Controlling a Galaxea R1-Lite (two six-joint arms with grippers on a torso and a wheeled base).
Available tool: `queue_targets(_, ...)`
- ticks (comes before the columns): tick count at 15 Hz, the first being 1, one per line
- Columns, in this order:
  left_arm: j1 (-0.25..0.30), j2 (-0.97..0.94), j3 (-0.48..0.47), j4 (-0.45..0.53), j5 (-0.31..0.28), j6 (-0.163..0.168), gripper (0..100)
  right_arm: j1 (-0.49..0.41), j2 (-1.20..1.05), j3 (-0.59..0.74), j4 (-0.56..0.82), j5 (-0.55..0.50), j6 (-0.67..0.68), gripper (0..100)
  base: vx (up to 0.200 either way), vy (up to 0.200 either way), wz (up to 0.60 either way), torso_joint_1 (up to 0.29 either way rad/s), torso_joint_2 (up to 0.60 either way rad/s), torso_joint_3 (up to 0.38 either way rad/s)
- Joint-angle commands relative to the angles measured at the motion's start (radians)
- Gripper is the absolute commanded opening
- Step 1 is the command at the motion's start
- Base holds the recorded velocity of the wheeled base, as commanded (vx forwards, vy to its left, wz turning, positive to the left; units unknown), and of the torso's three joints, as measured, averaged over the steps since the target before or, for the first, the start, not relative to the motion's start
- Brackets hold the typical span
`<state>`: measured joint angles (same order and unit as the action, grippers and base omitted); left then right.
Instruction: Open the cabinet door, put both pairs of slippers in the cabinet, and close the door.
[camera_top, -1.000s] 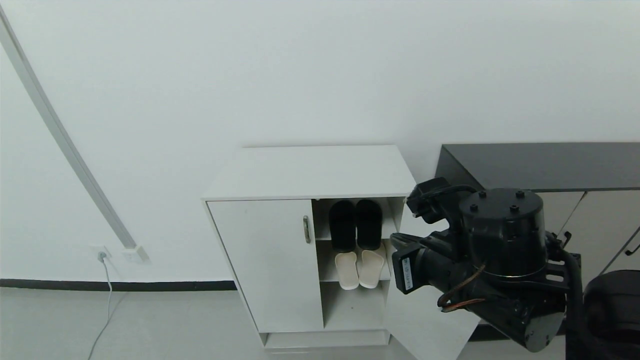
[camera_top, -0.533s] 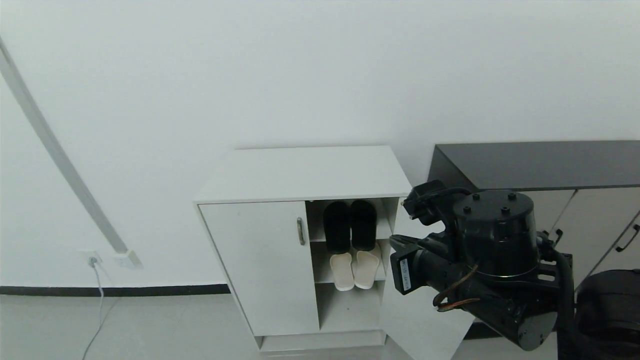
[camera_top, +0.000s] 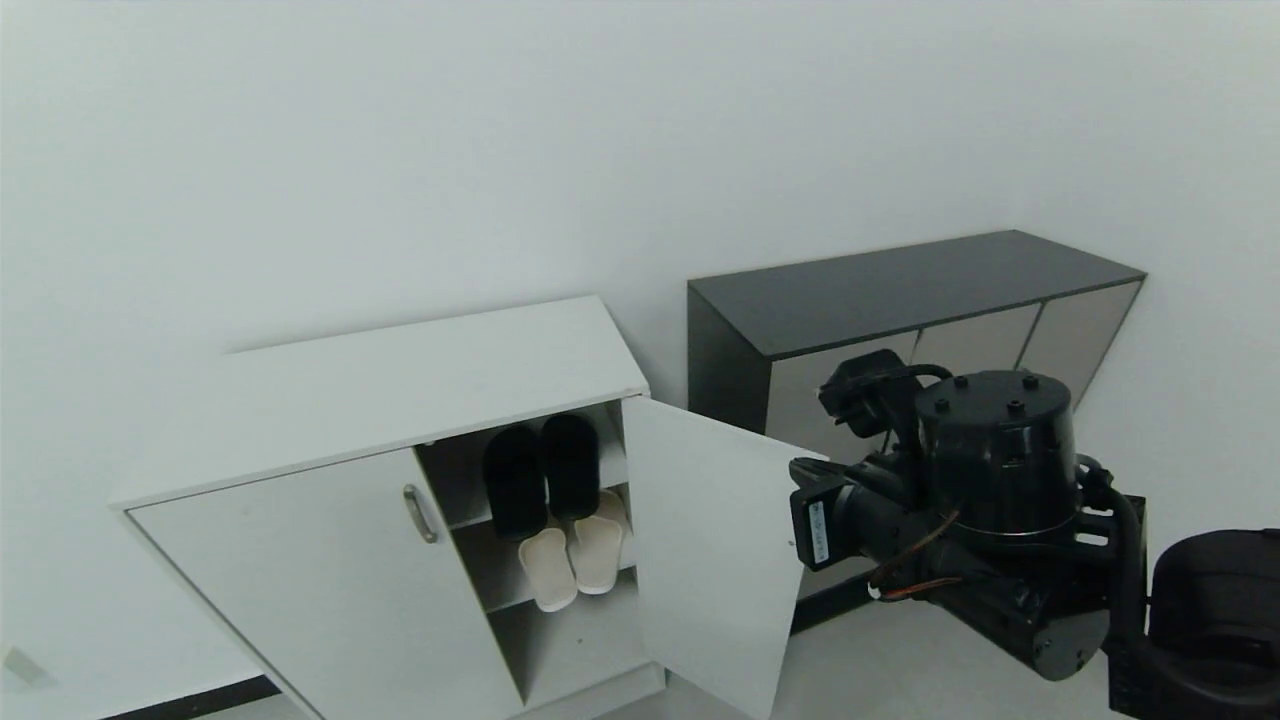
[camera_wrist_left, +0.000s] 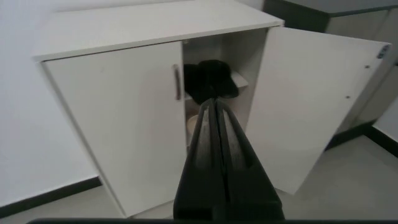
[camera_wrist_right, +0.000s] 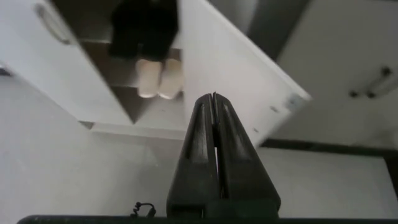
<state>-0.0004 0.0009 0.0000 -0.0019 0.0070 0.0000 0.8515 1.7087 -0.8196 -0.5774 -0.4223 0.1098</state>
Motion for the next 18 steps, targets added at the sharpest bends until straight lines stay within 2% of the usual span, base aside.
queue_targets(1, 0.000, 0.001, 0.000, -0.001, 0.001, 0.000, 0, -0.023, 0.020, -0.004, -0.016, 0.005, 0.002, 0, 0.000, 0.000, 0.00, 0.000, 0.00, 0.000)
queue_targets(5, 0.000, 0.001, 0.000, -0.001, 0.002, 0.000, 0, -0.086, 0.077, -0.033, -0.056, 0.028, 0.005, 0, 0.000, 0.000, 0.00, 0.000, 0.00, 0.000)
queue_targets(9, 0.000, -0.001, 0.000, -0.001, 0.001, 0.000, 0, -0.121, 0.106, -0.061, -0.056, 0.034, 0.008, 0, -0.200, 0.000, 0.00, 0.002, 0.00, 0.001)
queue_targets(12, 0.000, 0.001, 0.000, -0.001, 0.002, 0.002, 0, -0.172, 0.137, -0.096, -0.056, 0.043, 0.008, 0, 0.000, 0.000, 0.00, 0.000, 0.00, 0.000)
queue_targets(16, 0.000, 0.001, 0.000, -0.001, 0.001, 0.002, 0, -0.242, 0.213, -0.187, -0.053, 0.080, 0.024, 0, 0.000, 0.000, 0.00, 0.000, 0.00, 0.000)
queue_targets(18, 0.000, 0.001, 0.000, -0.001, 0.001, 0.002, 0, -0.301, 0.289, -0.285, -0.047, 0.114, 0.064, 0, 0.000, 0.000, 0.00, 0.000, 0.00, 0.000)
